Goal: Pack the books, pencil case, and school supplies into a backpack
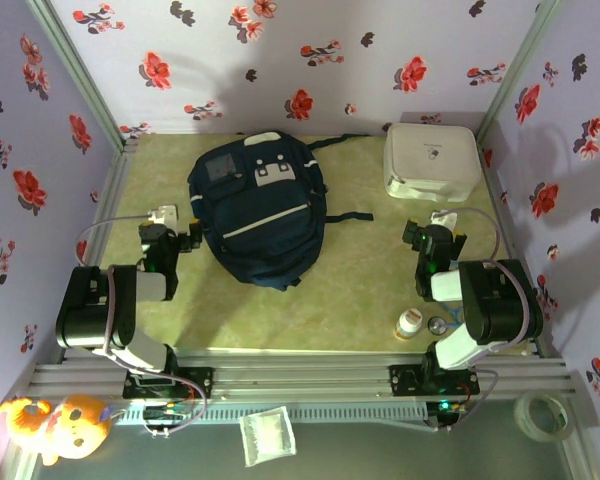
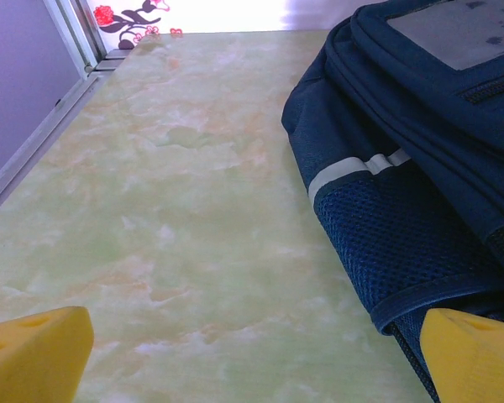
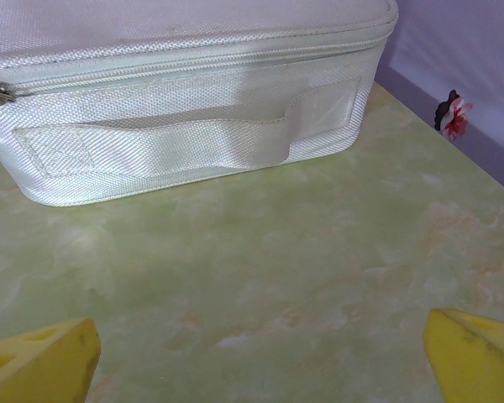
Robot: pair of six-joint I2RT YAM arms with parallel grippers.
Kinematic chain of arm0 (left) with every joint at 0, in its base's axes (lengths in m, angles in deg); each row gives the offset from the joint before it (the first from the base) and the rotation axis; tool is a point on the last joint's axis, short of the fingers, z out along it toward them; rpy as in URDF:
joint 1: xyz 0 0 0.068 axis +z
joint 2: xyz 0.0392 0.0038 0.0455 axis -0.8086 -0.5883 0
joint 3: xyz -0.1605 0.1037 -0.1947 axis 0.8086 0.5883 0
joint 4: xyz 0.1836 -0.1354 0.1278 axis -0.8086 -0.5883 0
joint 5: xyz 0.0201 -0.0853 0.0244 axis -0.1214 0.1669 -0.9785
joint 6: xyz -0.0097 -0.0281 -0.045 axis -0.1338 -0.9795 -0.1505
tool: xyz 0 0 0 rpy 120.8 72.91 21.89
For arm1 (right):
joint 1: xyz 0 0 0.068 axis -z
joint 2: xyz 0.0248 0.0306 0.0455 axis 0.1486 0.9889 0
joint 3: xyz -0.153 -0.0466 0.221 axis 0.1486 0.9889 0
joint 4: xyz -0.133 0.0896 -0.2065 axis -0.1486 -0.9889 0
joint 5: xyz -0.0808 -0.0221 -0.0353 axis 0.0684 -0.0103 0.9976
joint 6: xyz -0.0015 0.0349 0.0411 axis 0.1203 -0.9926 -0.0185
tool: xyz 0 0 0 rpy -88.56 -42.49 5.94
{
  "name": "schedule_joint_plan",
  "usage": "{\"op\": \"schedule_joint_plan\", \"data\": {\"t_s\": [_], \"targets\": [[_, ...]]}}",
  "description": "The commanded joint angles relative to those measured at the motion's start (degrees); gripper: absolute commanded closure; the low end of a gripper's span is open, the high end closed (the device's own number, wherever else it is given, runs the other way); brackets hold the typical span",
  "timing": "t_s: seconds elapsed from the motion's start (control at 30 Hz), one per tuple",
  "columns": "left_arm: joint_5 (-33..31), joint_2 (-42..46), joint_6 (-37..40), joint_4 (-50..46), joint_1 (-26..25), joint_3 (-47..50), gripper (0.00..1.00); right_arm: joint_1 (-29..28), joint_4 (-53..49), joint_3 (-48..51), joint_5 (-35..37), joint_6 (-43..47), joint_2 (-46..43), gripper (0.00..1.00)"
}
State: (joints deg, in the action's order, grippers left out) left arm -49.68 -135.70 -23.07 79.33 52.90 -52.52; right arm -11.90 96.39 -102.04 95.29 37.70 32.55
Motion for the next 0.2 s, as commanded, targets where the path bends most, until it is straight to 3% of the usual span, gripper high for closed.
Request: {"op": "schedule_joint_plan", "data": {"t_s": [0.0, 0.17], "targets": [[-1.3, -0.4, -0.6, 0.1, 0.7, -0.9, 0.0, 0.4, 1.3, -1.3, 1.3, -0.7, 0.1, 0.01], [-1.3, -0.3, -0.6, 0.1, 0.6, -0.9, 0.0, 0.4, 1.9, -0.9, 1.4, -0.6, -0.1, 0.01]]}}
